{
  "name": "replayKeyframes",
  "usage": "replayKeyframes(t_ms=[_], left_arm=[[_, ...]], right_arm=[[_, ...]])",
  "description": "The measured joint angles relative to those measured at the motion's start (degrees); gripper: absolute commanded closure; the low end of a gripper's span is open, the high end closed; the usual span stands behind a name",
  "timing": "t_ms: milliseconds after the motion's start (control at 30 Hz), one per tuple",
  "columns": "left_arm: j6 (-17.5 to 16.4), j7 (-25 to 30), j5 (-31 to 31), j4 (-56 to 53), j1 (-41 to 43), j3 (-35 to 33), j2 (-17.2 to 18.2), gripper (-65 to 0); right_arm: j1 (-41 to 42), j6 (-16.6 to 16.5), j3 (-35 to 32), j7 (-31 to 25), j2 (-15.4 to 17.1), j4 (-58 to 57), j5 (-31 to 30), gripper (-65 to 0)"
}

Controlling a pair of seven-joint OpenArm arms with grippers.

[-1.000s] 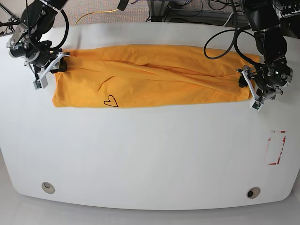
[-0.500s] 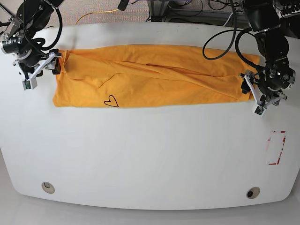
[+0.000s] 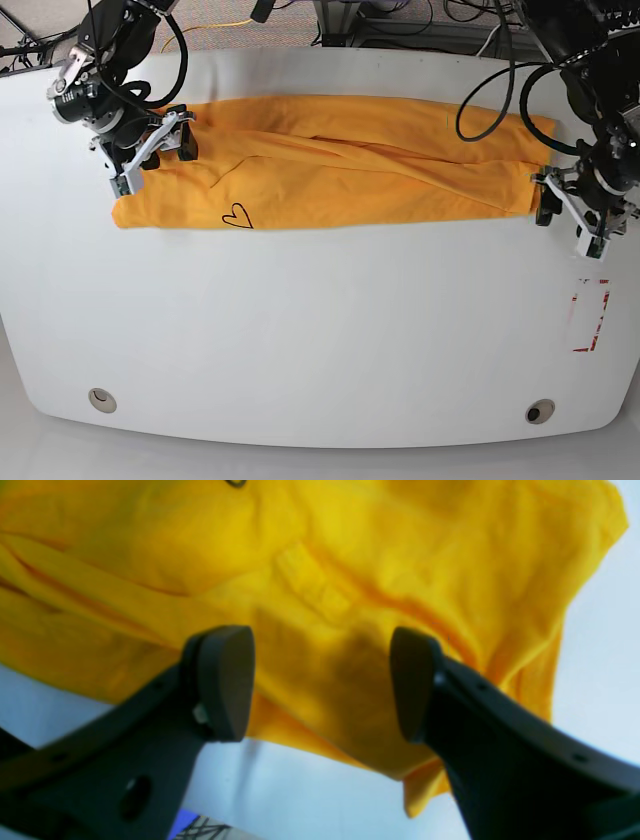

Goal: Fold the T-shirt properly
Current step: 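Reposition both grippers at the ends of the folded strip and grasp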

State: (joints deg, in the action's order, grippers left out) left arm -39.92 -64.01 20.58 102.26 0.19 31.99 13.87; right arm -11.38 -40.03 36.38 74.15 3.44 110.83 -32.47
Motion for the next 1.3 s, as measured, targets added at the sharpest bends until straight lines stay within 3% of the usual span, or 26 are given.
replayKeyframes(t_ms=[233,367,600,867,1300], left_arm=[[-0.1,-4.4,5.1,-3.1,0.7,2.3,-0.5,-42.1],[0.0,-4.5,8.1,-5.3,3.1,7.9,1.4,-42.1],[0.0,-5.0,16.7,-14.6,5.8,7.6,3.4,-42.2],[0.0,-4.8,17.7,-20.9,6.0,7.3,3.7,-42.2],[0.0,-0.6,18.4,-22.6,4.9,4.0,1.5,-42.2]], right_arm=[[0.2,0.1,0.0,-1.6,-0.2,-6.8,0.4,-40.7],[0.2,0.1,-0.1,-2.8,0.1,-9.6,0.5,-40.7],[0.2,0.1,-0.1,-3.6,1.2,-10.5,0.1,-40.7],[0.1,0.1,-0.3,-3.6,1.4,-10.5,0.1,-40.7],[-0.2,0.1,-0.1,-3.6,1.4,-10.5,0.1,-40.7]])
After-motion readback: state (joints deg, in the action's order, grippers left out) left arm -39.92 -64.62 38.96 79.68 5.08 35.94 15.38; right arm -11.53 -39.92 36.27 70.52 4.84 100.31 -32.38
